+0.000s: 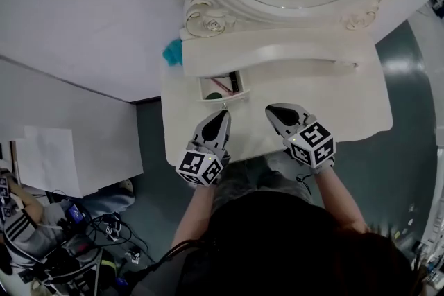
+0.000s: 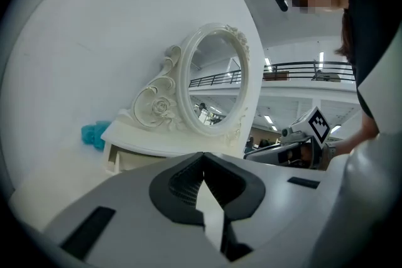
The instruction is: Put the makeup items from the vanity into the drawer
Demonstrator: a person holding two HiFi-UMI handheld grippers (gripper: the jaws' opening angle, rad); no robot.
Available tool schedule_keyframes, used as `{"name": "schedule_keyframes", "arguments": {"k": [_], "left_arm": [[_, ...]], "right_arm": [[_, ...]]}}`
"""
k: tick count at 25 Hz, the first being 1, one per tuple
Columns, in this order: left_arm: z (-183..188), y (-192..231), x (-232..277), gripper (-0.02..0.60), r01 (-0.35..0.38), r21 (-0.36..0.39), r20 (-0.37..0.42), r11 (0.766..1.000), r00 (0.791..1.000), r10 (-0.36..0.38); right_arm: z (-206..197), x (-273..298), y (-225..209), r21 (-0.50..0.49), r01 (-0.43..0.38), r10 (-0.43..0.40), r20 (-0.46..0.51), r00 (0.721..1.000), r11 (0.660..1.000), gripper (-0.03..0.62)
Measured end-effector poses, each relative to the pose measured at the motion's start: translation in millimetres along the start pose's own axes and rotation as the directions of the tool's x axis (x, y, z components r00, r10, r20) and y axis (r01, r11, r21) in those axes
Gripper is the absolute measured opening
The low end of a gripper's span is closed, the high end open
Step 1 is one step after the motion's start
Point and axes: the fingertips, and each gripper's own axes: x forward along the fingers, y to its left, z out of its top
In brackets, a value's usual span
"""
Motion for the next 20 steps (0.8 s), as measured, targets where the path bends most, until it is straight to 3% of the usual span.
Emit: {"name": "schedule_keyframes", "arguments": {"k": [12, 20], "left_arm": [[-55.5, -142.8, -9.8, 0.012, -0.018, 0.018, 0.017, 1.0, 1.0, 0.018], [-93.0, -210.2, -24.1, 0.012, -0.041, 0.03, 0.026, 0.999, 0.999, 0.04]], "right_arm": [[-54.5, -116.0, 7.8, -0.041, -0.08, 0.082, 0.054, 0.995, 0.996, 0.021], [-95.5, -178.3, 22.5, -0.066, -0.134, 0.138, 0.066, 0.988, 0.989, 0.021]]}}
